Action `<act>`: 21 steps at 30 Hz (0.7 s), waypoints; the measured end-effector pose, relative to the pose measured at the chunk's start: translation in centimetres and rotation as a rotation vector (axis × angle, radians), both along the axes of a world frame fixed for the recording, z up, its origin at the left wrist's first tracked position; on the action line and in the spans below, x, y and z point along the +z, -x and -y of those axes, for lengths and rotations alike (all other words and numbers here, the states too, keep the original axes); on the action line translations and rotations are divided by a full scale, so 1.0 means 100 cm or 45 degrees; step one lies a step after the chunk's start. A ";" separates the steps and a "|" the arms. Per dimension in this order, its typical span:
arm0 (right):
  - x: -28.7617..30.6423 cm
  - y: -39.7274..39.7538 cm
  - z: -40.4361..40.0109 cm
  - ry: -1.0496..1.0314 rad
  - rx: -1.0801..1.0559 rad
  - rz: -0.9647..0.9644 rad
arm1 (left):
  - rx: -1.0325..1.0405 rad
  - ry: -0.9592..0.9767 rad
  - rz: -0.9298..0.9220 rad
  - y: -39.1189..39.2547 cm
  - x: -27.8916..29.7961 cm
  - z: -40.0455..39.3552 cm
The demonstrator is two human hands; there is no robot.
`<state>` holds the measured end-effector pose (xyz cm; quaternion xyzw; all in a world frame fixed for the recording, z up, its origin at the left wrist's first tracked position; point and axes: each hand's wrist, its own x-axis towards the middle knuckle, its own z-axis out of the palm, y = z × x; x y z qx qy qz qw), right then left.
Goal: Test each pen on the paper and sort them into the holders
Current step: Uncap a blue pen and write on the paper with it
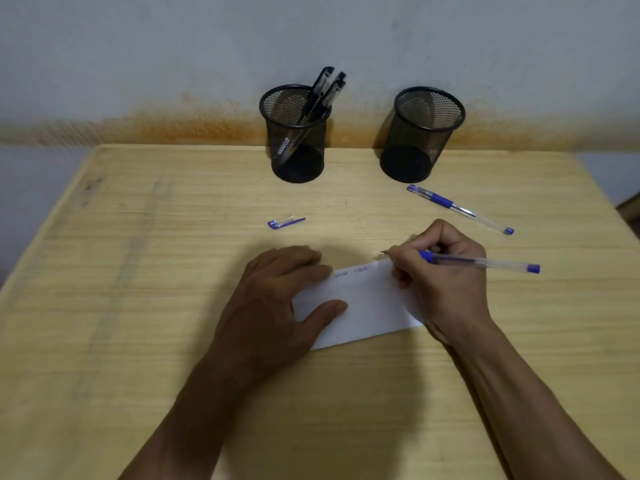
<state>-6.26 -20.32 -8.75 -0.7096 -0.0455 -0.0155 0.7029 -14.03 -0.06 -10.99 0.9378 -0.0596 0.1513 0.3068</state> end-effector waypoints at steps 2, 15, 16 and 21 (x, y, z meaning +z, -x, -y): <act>0.001 0.001 0.001 -0.007 -0.028 -0.009 | 0.082 0.059 0.044 -0.001 0.001 0.001; 0.006 0.006 0.004 -0.217 0.046 -0.116 | 0.545 -0.197 0.028 -0.038 0.009 -0.016; 0.007 0.007 0.004 -0.213 0.048 -0.130 | 0.549 -0.194 0.037 -0.038 0.010 -0.015; 0.014 0.010 0.007 -0.282 0.062 -0.222 | 0.561 -0.193 -0.009 -0.039 0.016 -0.012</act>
